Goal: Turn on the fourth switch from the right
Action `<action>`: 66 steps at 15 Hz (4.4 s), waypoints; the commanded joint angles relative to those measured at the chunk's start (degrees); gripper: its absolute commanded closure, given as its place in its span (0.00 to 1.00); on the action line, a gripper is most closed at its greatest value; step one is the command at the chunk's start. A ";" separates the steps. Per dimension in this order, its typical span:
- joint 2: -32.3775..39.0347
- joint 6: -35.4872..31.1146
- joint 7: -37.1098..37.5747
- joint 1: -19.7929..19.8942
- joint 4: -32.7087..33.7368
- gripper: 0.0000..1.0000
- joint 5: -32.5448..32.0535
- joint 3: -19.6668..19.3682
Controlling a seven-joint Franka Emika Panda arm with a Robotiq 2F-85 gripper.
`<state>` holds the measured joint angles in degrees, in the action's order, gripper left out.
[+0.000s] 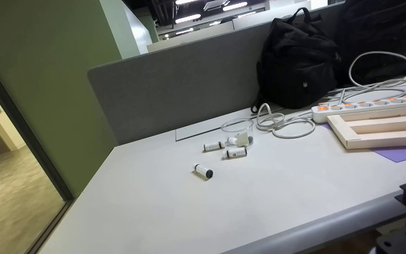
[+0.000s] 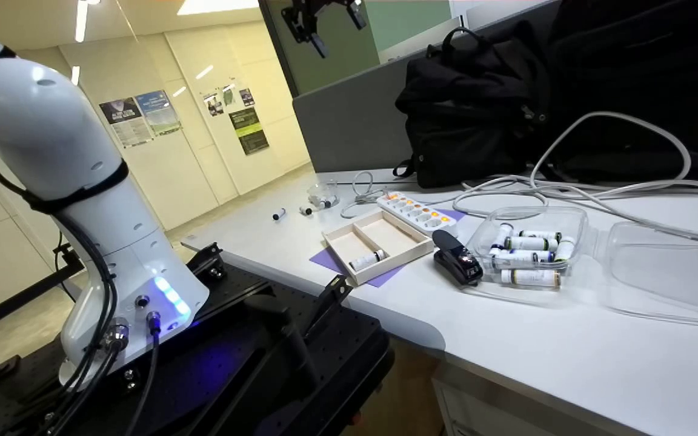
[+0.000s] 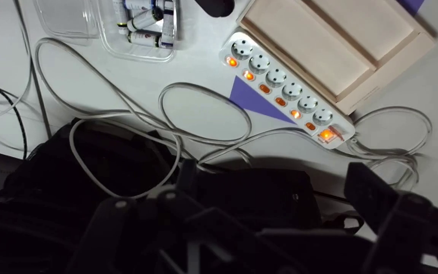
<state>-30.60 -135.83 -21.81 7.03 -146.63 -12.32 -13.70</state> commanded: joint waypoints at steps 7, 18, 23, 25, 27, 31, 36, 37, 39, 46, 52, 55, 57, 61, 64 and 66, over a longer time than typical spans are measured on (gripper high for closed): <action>27.83 0.23 1.30 -3.46 19.91 0.00 12.40 2.57; 35.95 -4.19 6.35 -1.25 23.22 0.00 22.52 3.91; 50.29 -8.43 12.07 2.04 30.37 0.49 30.74 5.35; 55.35 -8.51 16.50 2.83 33.17 0.63 32.24 6.41; 59.38 -7.53 20.87 2.72 35.43 0.75 31.86 7.04; 63.69 -4.85 26.57 1.60 37.52 0.99 29.38 7.39; 65.50 -2.74 30.30 -0.61 36.62 1.00 24.01 5.73; 65.71 -2.93 31.00 -1.06 36.35 1.00 22.68 5.36; 66.45 -4.08 32.46 -2.14 36.01 1.00 19.88 4.43; 69.68 -6.69 34.23 -4.45 36.67 1.00 14.54 3.10; 71.40 -11.85 34.91 -6.15 36.11 1.00 12.39 2.06; 71.77 -12.73 34.77 -6.44 35.96 1.00 12.47 2.01; 71.78 -12.11 34.69 -6.40 36.02 1.00 12.69 2.17; 71.91 -12.13 34.79 -6.57 35.93 1.00 12.60 2.07; 72.91 -12.34 35.16 -7.19 35.89 1.00 11.72 1.45; 73.83 -12.30 35.41 -7.82 35.96 1.00 10.98 0.93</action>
<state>41.79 -148.06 10.42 0.78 -110.84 0.90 -11.30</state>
